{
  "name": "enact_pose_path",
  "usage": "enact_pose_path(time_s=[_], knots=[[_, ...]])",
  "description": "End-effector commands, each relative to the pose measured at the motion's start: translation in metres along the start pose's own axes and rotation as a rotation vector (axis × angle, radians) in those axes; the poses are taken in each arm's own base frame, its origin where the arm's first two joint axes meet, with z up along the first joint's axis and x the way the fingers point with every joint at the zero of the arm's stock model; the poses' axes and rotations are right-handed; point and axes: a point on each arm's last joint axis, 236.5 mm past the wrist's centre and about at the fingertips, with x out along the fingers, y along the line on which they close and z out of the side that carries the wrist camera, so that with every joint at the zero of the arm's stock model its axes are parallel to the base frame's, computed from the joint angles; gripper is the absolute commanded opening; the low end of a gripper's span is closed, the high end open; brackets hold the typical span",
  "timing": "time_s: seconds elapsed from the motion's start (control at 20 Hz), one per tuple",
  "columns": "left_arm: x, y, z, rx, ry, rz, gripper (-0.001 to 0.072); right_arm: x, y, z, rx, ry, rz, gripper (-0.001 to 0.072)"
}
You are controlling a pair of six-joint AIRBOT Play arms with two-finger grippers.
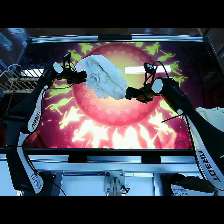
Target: Fold the shirts.
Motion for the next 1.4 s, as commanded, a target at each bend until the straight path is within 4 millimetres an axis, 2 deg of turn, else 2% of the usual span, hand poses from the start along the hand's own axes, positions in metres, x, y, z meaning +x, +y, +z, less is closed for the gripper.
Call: enact_pose_path(time_s=[0.0, 0.1, 0.25, 0.3, 0.5, 0.65, 0.75, 0.85, 0.95, 1.05, 1.1, 1.2, 1.35], knots=[[-0.013, -0.009, -0.003, -0.009, 0.035, -0.036, 0.0050, -0.008, 0.003, -0.001, -0.005, 0.005, 0.003, 0.0666], [-0.033, 0.000, -0.029, 0.053, 0.163, -0.002, 0.0049, -0.024, 0.002, 0.000, -0.023, -0.007, -0.008, 0.0666], [-0.079, 0.043, -0.092, 0.141, 0.478, 0.189, 0.0048, -0.061, -0.007, 0.004, -0.017, -0.030, -0.021, 0.0666], [-0.094, 0.047, -0.105, 0.157, 0.547, 0.213, 0.0048, -0.074, -0.011, 0.005, -0.007, -0.036, -0.025, 0.0666], [-0.147, 0.021, -0.120, 0.184, 0.605, 0.212, 0.0048, -0.130, -0.034, 0.001, 0.020, -0.059, -0.055, 0.0666], [-0.174, 0.013, -0.161, 0.187, 0.713, 0.219, 0.0047, -0.157, -0.054, -0.003, 0.025, -0.071, -0.106, 0.0665], [-0.185, 0.015, -0.202, 0.172, 0.778, 0.222, 0.0048, -0.163, -0.061, -0.010, 0.014, -0.051, -0.128, 0.0666], [-0.200, 0.022, -0.256, 0.143, 0.854, 0.232, 0.0048, -0.163, -0.062, -0.016, -0.005, -0.022, -0.134, 0.0666], [-0.216, 0.036, -0.309, 0.119, 0.909, 0.251, 0.0048, -0.163, -0.062, -0.015, -0.015, -0.028, -0.134, 0.0666], [-0.225, 0.046, -0.347, 0.099, 0.914, 0.257, 0.0048, -0.163, -0.061, -0.010, -0.019, -0.048, -0.131, 0.0666], [-0.228, 0.050, -0.359, 0.095, 0.906, 0.259, 0.0048, -0.163, -0.060, -0.007, -0.019, -0.060, -0.128, 0.0666], [-0.229, 0.053, -0.369, 0.095, 0.890, 0.262, 0.0048, -0.163, -0.056, -0.003, -0.016, -0.079, -0.111, 0.0666], [-0.232, 0.066, -0.366, 0.124, 0.882, 0.308, 0.0048, -0.159, -0.055, -0.002, -0.010, -0.077, -0.101, 0.0666]])
